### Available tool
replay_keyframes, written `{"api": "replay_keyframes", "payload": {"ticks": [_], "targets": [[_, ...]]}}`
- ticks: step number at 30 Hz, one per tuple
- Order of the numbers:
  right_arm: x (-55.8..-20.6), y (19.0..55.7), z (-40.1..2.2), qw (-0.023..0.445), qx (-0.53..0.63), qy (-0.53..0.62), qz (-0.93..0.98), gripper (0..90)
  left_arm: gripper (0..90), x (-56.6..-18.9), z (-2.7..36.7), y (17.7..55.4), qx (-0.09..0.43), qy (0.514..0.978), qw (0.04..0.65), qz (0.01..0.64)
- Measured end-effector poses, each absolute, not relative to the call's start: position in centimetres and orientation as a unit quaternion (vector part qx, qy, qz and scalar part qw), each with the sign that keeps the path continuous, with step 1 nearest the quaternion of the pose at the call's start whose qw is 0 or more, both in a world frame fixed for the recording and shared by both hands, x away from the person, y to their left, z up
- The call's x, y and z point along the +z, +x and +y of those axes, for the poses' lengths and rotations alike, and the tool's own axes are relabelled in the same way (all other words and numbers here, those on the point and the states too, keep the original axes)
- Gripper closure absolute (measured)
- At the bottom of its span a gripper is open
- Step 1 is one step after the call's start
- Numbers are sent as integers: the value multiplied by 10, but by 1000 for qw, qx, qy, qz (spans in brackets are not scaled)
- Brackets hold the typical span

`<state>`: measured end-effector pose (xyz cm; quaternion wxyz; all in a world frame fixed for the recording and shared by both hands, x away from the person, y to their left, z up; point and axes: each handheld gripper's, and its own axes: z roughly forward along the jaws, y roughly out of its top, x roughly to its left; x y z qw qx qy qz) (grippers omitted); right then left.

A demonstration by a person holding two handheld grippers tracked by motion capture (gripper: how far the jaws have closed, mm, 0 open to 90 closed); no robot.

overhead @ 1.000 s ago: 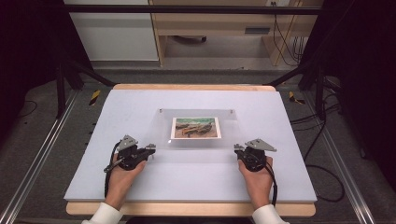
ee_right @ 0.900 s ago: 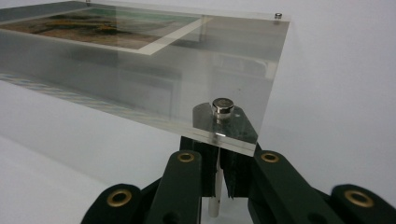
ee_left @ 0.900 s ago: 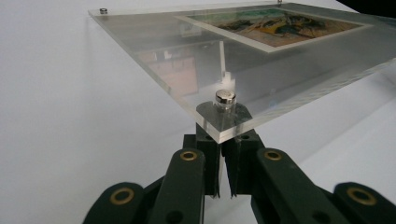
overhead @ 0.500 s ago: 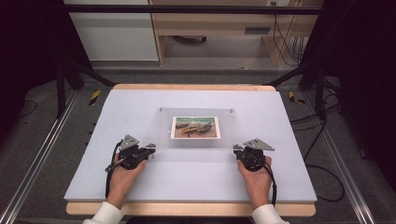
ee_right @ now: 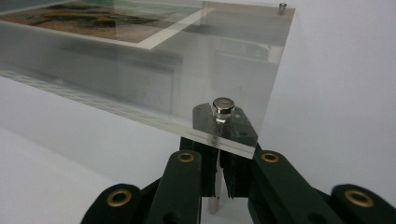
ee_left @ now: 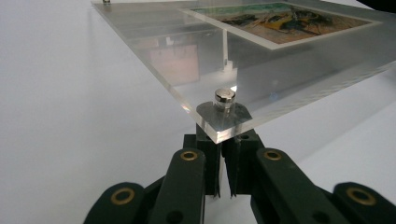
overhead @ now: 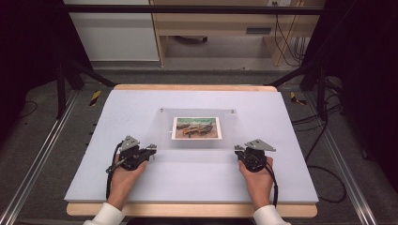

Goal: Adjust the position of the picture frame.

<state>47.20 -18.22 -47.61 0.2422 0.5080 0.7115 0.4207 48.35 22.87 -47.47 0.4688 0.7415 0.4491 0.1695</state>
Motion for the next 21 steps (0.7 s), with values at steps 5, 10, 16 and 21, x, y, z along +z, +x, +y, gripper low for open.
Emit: {"api": "replay_keyframes", "payload": {"ticks": [5,10,16,21], "targets": [[-477,471,-181,249,414,507,714,848,842,-476,228,483,167,741,470,451],[-477,471,-182,242,417,506,715,818,828,-475,229,484,159,741,472,450],[-472,465,-188,219,415,498,730,580,591,-469,229,480,159,746,468,446],[-467,454,-194,245,401,491,734,348,330,-467,232,478,149,749,464,448]]}}
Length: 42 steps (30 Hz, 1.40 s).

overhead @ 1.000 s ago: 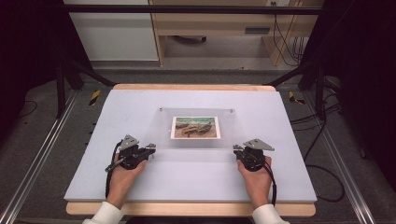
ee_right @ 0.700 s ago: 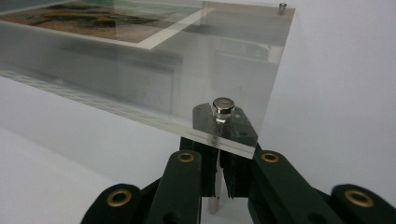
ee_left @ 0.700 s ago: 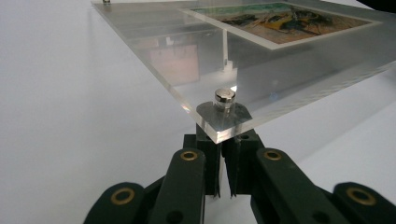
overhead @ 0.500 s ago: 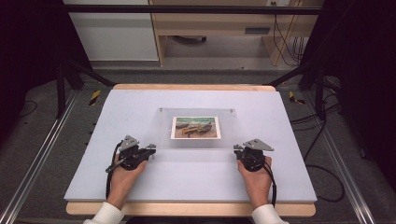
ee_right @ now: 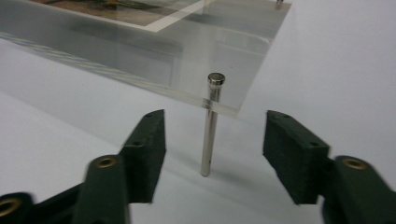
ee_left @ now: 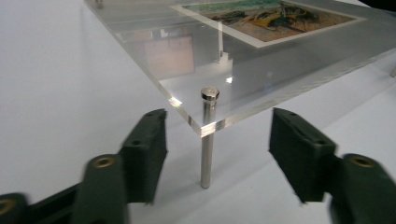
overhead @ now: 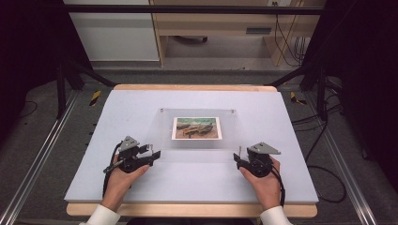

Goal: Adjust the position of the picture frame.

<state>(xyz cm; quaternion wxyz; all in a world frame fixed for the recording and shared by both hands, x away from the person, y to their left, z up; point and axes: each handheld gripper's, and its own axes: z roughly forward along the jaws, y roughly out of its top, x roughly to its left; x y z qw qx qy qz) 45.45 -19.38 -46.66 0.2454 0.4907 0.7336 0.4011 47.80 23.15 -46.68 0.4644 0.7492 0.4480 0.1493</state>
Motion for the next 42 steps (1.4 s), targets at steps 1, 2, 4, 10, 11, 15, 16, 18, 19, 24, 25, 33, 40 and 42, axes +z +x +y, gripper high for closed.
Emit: {"api": "replay_keyframes", "payload": {"ticks": [1,2,4,10,11,15,16,18,19,24,25,33,40,42], "targets": [[-465,453,-195,246,402,489,734,312,288,-466,233,478,139,747,467,451],[-464,451,-197,247,402,488,734,283,250,-466,234,478,137,744,470,455],[-461,450,-199,255,407,485,731,230,172,-464,236,477,134,743,476,450],[-455,451,-201,251,423,486,723,123,92,-453,240,473,128,728,521,427],[-455,450,-200,253,426,481,724,118,82,-451,241,473,131,726,527,421],[-451,449,-197,267,437,468,720,115,73,-449,243,473,145,717,534,424],[-450,449,-196,271,438,466,719,121,73,-448,243,473,149,715,534,425],[-449,449,-196,273,440,468,716,130,73,-447,243,473,152,714,535,426],[-448,449,-196,276,441,468,715,138,75,-447,243,473,154,713,535,425],[-446,450,-198,287,437,474,709,163,76,-445,241,474,156,716,534,422],[-446,451,-199,289,439,475,706,172,76,-445,240,474,156,716,534,421],[-441,460,-195,292,443,476,702,200,89,-442,237,478,156,718,530,423],[-437,469,-189,277,436,481,709,232,127,-438,234,484,155,723,512,437],[-436,473,-188,267,431,479,717,235,140,-438,233,487,152,724,508,441]]}}
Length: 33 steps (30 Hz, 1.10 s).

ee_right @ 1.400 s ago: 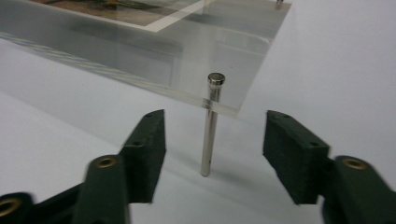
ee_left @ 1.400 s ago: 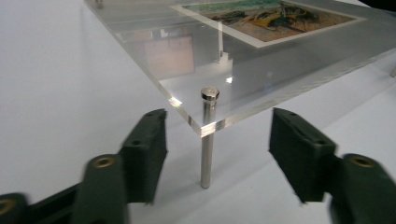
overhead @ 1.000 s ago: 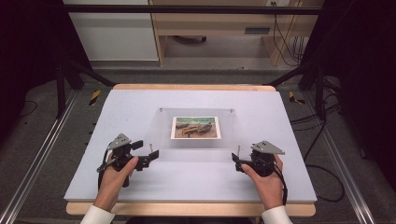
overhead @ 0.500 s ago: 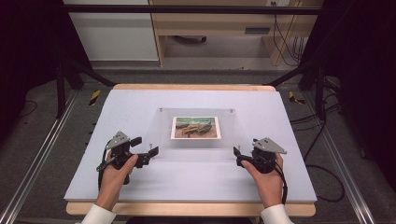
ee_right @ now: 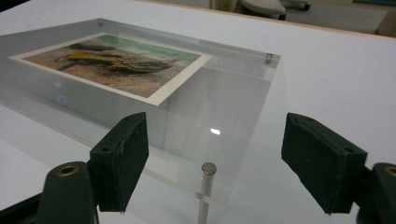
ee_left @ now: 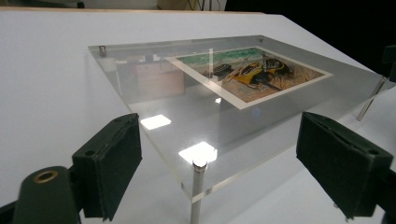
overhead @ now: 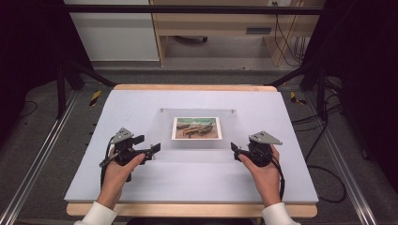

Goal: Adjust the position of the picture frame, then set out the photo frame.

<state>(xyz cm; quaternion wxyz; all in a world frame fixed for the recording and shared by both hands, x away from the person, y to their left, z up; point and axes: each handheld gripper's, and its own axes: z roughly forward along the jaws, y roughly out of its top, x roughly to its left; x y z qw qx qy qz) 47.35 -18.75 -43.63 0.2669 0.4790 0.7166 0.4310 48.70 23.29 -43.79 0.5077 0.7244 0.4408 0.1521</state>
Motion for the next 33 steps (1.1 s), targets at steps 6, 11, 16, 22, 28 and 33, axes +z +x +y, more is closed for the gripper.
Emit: {"api": "replay_keyframes", "payload": {"ticks": [6,11,16,22,28,33], "targets": [[-435,484,-185,237,422,484,729,242,176,-435,228,495,149,734,496,440],[-436,495,-188,218,418,494,730,233,172,-437,225,504,138,736,490,445],[-440,503,-188,200,419,498,733,208,169,-445,221,509,142,738,483,449],[-443,508,-189,183,425,509,726,205,208,-453,223,512,139,733,481,461],[-446,509,-190,161,437,516,719,204,205,-456,225,512,120,721,490,475],[-448,511,-189,147,444,518,716,196,191,-458,227,515,99,714,495,486]]}}
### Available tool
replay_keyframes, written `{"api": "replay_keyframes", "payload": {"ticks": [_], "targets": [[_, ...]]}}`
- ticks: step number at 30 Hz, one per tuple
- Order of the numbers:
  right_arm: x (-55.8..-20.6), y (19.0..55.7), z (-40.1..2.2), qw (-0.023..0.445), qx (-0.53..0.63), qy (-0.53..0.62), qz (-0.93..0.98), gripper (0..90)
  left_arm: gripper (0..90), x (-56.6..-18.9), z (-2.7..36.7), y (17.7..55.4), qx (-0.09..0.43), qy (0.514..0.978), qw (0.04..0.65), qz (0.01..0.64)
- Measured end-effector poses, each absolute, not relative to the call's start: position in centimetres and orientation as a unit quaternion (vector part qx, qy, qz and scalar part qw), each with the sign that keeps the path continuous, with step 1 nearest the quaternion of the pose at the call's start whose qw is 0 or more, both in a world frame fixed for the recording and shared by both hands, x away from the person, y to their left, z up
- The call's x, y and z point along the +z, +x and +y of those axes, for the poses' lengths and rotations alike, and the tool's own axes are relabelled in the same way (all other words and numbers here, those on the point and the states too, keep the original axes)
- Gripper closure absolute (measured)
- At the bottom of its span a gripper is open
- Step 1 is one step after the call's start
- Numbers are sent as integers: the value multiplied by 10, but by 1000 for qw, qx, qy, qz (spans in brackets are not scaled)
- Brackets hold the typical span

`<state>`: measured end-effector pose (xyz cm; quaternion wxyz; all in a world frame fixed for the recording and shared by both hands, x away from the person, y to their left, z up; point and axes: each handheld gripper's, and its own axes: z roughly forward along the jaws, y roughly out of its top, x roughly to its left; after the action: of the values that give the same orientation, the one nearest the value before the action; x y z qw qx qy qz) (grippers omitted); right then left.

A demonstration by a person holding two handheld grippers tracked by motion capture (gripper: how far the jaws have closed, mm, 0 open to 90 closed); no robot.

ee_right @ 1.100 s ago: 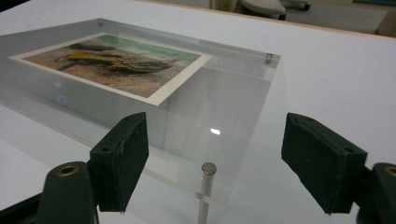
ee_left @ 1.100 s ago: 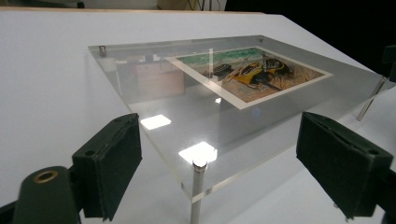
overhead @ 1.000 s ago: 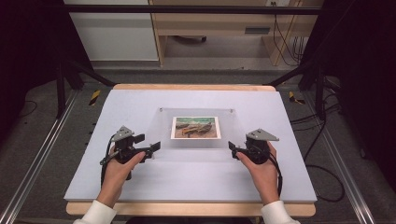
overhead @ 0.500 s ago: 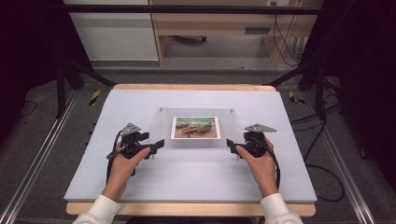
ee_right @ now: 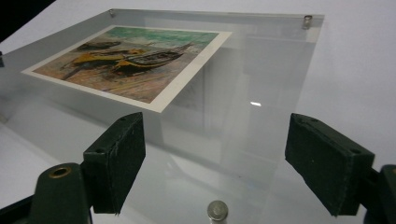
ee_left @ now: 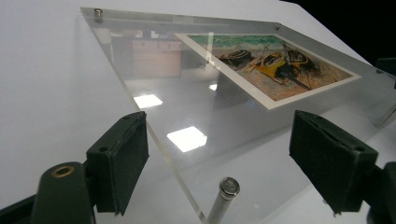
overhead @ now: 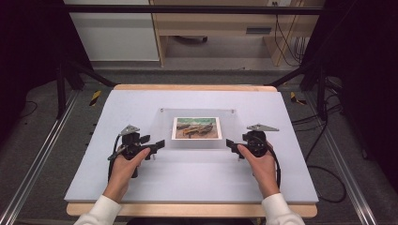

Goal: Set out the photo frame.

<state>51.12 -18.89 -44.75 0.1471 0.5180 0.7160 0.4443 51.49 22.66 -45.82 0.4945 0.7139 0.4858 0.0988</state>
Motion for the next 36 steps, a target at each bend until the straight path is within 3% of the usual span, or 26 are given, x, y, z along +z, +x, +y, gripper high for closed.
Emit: {"api": "replay_keyframes", "payload": {"ticks": [14,36], "targets": [[-452,513,-192,116,455,541,697,189,193,-465,229,519,60,693,508,508],[-455,515,-199,73,464,552,689,185,191,-466,229,522,48,694,511,505]]}}
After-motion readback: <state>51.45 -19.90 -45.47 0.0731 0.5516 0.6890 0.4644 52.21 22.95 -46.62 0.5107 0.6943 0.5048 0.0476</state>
